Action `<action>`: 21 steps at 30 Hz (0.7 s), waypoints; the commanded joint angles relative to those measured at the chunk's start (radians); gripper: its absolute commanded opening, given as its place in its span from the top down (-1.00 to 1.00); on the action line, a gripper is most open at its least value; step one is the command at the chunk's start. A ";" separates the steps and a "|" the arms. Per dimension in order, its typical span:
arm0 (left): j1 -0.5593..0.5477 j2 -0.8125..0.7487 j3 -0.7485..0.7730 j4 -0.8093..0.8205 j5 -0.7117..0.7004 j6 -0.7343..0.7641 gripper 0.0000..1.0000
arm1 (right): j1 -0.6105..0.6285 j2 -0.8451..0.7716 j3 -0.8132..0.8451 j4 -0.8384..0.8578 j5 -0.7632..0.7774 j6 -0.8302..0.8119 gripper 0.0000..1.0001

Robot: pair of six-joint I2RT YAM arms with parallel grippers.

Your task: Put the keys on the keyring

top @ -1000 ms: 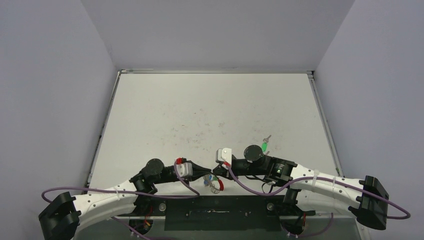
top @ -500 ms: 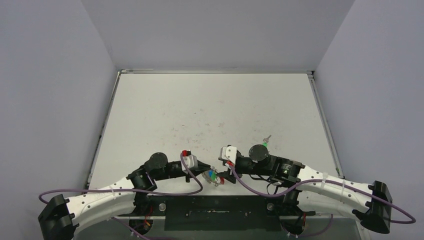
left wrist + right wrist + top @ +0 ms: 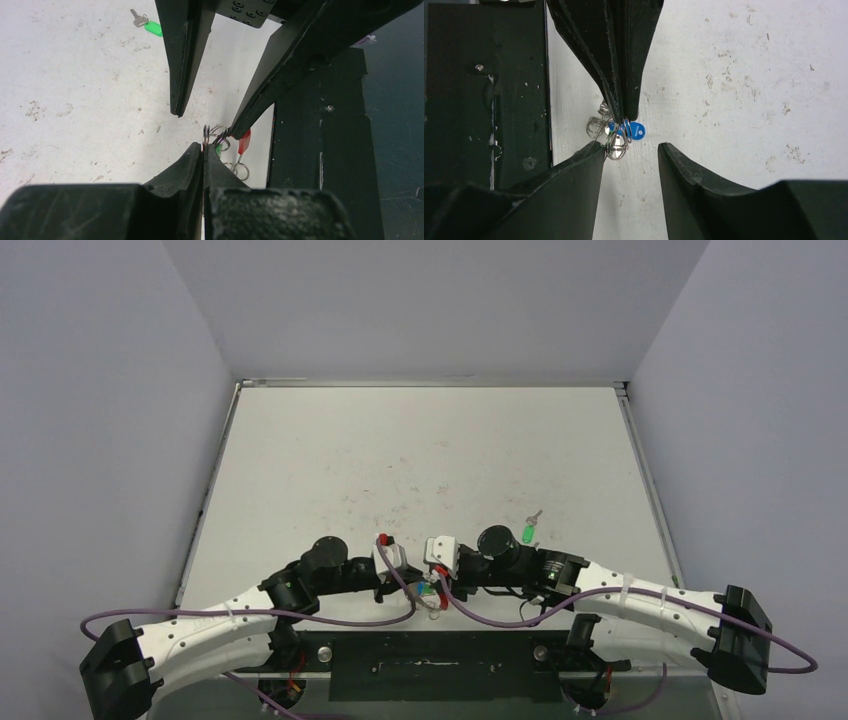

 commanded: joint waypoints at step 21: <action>-0.010 0.012 0.036 0.049 0.024 0.015 1.00 | -0.001 0.045 0.066 0.100 -0.041 -0.008 0.61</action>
